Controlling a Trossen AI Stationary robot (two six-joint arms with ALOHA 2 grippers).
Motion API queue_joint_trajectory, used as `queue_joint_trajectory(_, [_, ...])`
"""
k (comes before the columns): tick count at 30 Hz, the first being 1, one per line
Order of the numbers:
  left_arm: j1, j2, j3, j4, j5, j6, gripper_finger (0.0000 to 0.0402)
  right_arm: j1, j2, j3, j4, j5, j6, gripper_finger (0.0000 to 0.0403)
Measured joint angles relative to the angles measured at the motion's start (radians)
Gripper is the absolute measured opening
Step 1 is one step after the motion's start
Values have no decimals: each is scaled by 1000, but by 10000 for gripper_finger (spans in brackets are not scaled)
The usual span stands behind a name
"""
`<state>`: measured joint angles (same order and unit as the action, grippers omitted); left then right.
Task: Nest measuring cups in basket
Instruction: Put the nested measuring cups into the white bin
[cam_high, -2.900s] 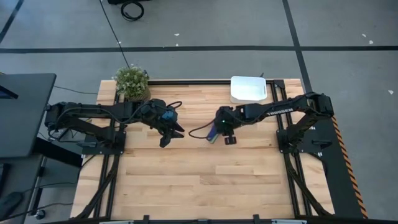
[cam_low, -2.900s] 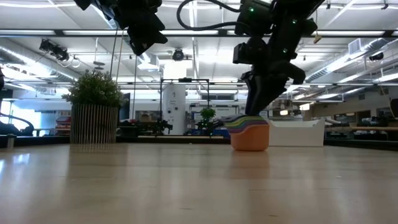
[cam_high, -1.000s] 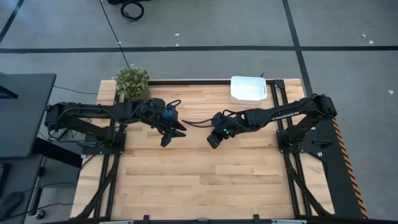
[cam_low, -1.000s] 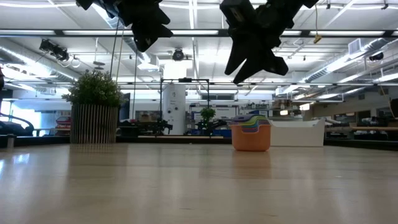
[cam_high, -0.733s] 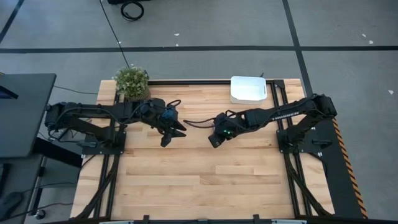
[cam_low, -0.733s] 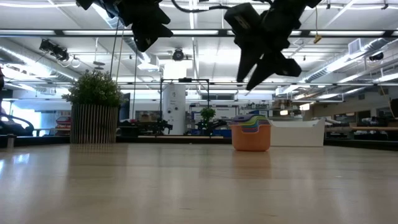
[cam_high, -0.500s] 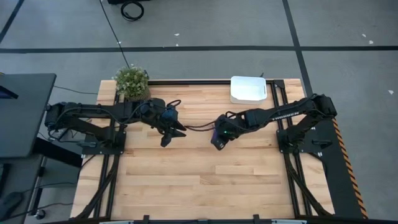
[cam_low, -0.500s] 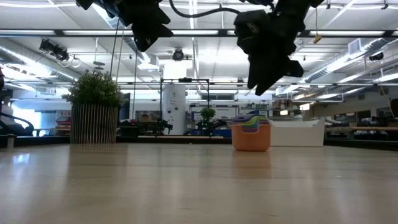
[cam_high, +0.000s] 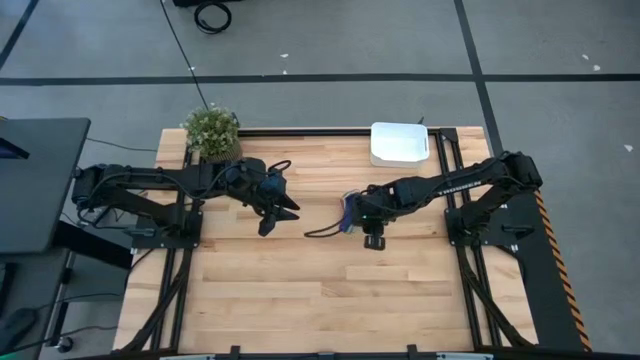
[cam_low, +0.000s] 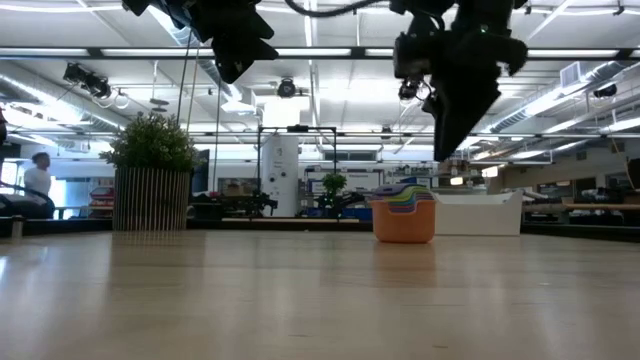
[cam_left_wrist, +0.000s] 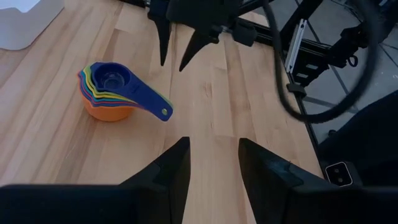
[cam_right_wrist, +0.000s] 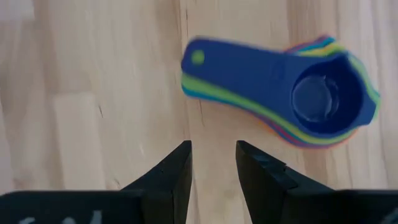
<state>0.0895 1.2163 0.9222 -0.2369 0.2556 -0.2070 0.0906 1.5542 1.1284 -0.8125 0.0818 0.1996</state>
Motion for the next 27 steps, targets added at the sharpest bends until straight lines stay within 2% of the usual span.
queue_joint_trajectory(6, [0, 0, 0, 0, 0, 0, 142, 0, 0, -33, 2, -1, -12, 132])
queue_joint_trajectory(12, [0, 0, 0, 0, 0, 0, 142, 7, 0, -35, 14, -66, -103, 152])
queue_joint_trajectory(22, [0, 0, 0, 0, 0, 0, 142, 11, 0, -35, 9, -47, -270, 217])
queue_joint_trajectory(27, [0, 0, 0, 0, 0, 0, 142, -9, 0, -35, 4, 9, -317, 259])
